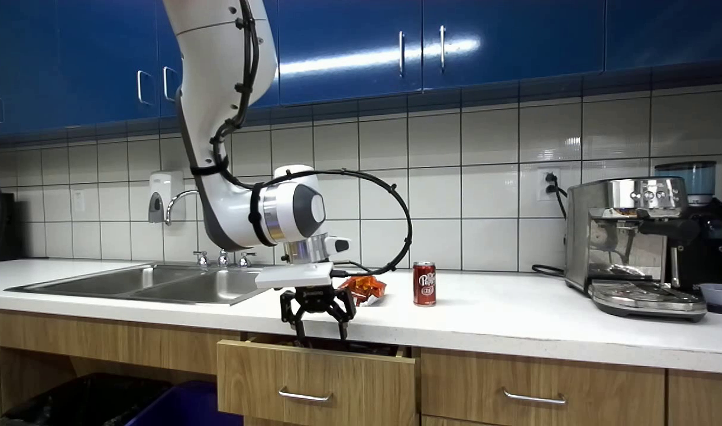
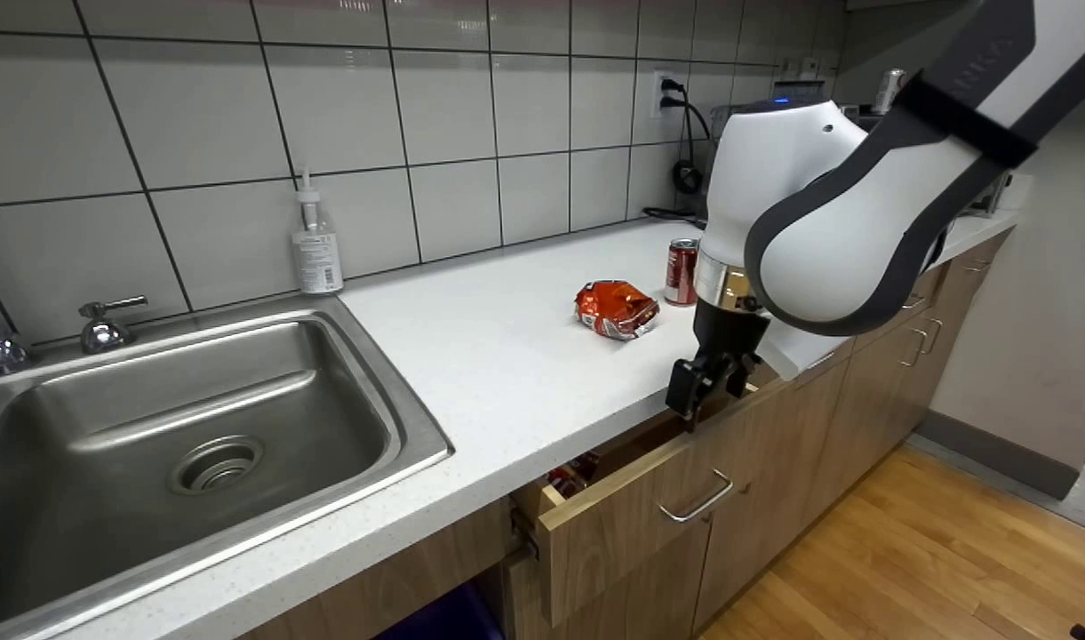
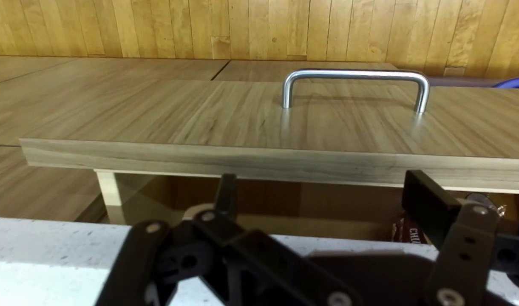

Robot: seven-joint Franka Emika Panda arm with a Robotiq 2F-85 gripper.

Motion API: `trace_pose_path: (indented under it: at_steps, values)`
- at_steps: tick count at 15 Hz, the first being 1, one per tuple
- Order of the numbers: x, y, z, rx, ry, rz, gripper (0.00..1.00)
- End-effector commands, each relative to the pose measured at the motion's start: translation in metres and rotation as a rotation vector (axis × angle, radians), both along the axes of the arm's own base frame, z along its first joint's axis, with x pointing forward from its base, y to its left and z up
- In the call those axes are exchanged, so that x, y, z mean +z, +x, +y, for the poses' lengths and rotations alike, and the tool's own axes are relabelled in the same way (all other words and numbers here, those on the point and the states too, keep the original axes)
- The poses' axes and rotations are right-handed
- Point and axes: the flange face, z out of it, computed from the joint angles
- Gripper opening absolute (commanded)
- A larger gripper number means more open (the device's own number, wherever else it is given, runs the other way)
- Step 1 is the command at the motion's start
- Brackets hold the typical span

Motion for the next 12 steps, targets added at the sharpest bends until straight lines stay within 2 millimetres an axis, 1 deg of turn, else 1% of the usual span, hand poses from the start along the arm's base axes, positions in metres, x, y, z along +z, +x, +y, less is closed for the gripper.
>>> trace_pose_path:
  at_steps: [1, 7, 12]
  values:
    - [0.000, 0.010, -0.002, 0.028, -0.018, -0.029, 1.00]
    - [-0.009, 0.015, 0.003, 0.044, -0.026, -0.026, 1.00]
    - [-0.014, 0.016, 0.006, 0.061, -0.042, -0.026, 1.00]
